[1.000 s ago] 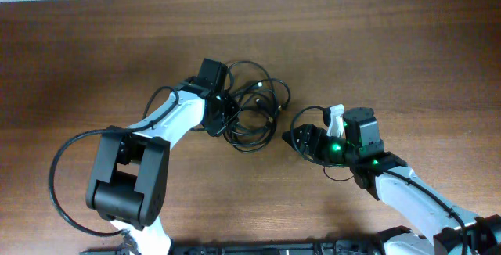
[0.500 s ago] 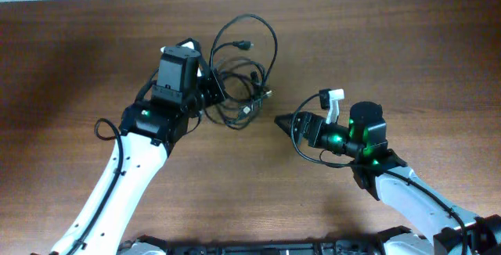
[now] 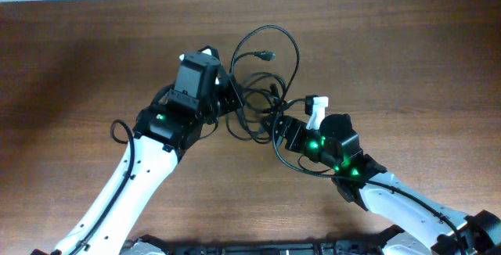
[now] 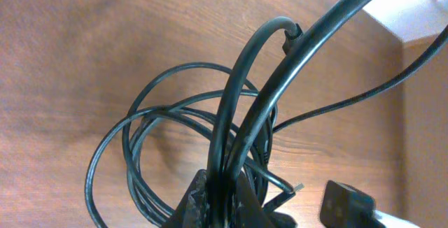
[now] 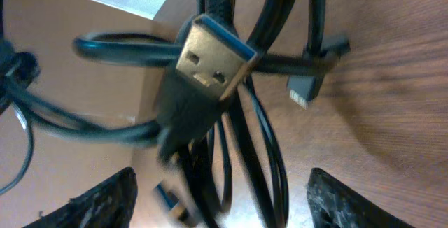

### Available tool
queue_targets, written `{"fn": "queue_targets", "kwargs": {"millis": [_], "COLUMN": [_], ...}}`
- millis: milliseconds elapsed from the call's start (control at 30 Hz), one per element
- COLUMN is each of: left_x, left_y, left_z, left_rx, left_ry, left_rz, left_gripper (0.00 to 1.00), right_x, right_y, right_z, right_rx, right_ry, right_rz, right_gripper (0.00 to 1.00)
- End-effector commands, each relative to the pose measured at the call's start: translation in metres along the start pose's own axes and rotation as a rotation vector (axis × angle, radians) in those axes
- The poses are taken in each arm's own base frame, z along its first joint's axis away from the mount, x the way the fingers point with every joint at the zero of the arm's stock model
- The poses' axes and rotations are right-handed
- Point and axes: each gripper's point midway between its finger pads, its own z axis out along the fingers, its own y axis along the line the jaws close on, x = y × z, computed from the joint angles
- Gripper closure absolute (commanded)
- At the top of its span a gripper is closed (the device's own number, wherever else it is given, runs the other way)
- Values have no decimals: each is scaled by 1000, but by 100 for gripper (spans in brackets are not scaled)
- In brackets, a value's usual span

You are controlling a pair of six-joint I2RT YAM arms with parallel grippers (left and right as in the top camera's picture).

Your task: Untangle cables

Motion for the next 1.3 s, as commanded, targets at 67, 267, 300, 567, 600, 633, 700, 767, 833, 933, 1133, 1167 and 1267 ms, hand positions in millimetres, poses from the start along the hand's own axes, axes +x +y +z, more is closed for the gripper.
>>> {"fn": "queue_targets", "kwargs": {"millis": [67, 267, 300, 567, 600, 633, 700, 767, 833, 933, 1133, 1167, 1267], "left_x": [13, -25, -31, -51, -49, -46, -36, -23, -19, -7, 9, 7, 18], "left_y": [-23, 12, 18, 108, 119, 127, 131, 119, 112, 98, 82, 81, 71], "left_z": [-4, -8, -9, -31, -35, -37, -38, -33, -30, -23, 15, 20, 39], "left_rx": [60, -41, -49, -353, -396, -422, -438, -381, -368, -349, -337, -333, -274], "left_ry": [31, -101, -113, -199, -197, -183, -138, -65, -50, -20, 33, 30, 105], "left_rz": [-115, -176, -189, -306, -316, -329, -339, -345, -328, -283, -221, -221, -231], "left_gripper": [100, 100, 100, 100, 100, 100, 100, 100, 100, 100, 100, 100, 100], "right_x": [-11, 46, 53, 60, 56, 50, 34, 18, 14, 16, 23, 24, 20], "right_y": [0, -56, -64, -29, -23, -14, 8, 34, 41, 40, 45, 46, 51], "right_z": [0, -11, -15, -11, -9, -7, -4, -4, -4, -4, -6, -7, -7], "right_rx": [23, 245, 283, 89, 59, 24, -68, -168, -194, -189, -215, -218, -240], "right_ry": [-62, 179, 204, 291, 278, 253, 185, 111, 91, 98, 150, 157, 142], "right_rz": [-7, 105, 118, -36, -57, -77, -130, -187, -202, -191, -85, -75, -86], "right_gripper": [73, 96, 96, 96, 96, 96, 96, 96, 96, 96, 96, 96, 96]}}
